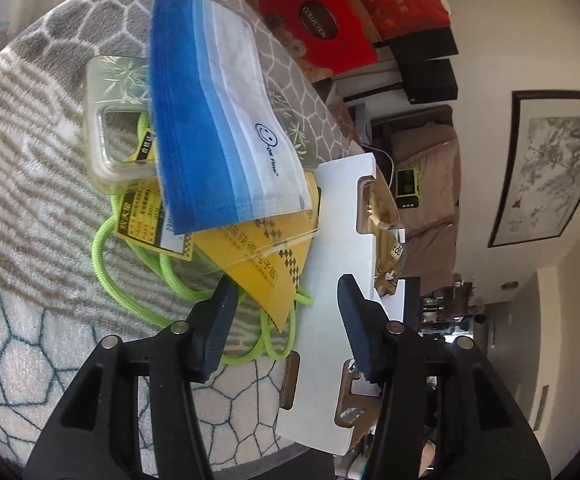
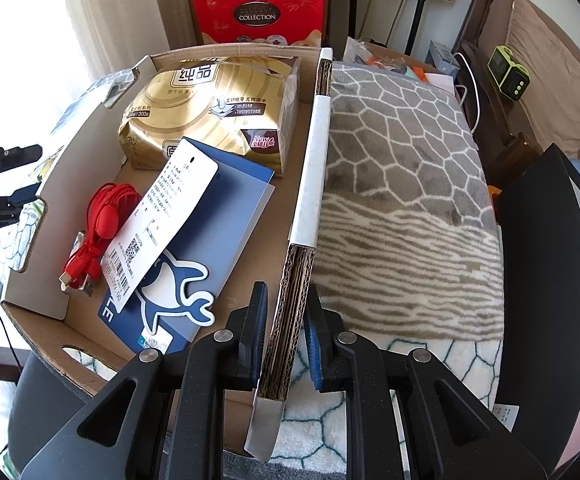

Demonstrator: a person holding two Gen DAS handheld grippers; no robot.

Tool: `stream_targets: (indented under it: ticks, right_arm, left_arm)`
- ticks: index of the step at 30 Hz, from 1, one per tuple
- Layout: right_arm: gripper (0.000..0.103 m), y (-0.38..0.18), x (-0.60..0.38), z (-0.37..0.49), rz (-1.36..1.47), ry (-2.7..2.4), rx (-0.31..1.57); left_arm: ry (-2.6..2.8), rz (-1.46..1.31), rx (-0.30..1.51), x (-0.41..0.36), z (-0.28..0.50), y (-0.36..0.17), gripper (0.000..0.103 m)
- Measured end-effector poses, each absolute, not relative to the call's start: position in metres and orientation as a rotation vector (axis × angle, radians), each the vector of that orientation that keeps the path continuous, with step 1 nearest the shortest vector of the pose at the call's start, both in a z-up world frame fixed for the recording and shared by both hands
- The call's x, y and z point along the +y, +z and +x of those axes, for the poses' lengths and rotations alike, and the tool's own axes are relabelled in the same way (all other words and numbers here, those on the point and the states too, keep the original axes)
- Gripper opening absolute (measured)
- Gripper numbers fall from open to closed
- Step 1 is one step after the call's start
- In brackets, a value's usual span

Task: Organize objects
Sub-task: 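Grasp the yellow instruction booklet with the left gripper, then carry the yellow booklet into the box with the left gripper and release it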

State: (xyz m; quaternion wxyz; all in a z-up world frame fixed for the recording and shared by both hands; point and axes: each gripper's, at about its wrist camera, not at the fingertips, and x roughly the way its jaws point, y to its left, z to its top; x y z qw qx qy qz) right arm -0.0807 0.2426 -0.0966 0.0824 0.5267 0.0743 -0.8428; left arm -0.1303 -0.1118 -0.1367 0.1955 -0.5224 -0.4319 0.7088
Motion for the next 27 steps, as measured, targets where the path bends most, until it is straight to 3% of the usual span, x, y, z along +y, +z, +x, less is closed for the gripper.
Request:
stream_targets:
  ticks: [3, 5, 7, 27]
  right_arm:
    - [0.017, -0.097, 0.242, -0.080, 1.574, -2.519, 0.225]
    - [0.017, -0.097, 0.242, -0.081, 1.574, -2.518, 0.222]
    - [0.017, -0.097, 0.242, -0.081, 1.574, -2.517, 0.223]
    - [0.017, -0.099, 0.243, -0.080, 1.570, -2.515, 0.213]
  left_arm:
    - [2.007, -1.487, -1.196, -0.100, -0.135, -0.136, 0.034]
    - [1.954, -1.501, -1.245, -0.098, -0.138, -0.142, 0.007]
    - [1.925, -1.527, -1.289, -0.097, -0.139, -0.149, 0.003]
    - [1.894, -1.278, -0.980, -0.075, -0.060, -0.029, 0.000]
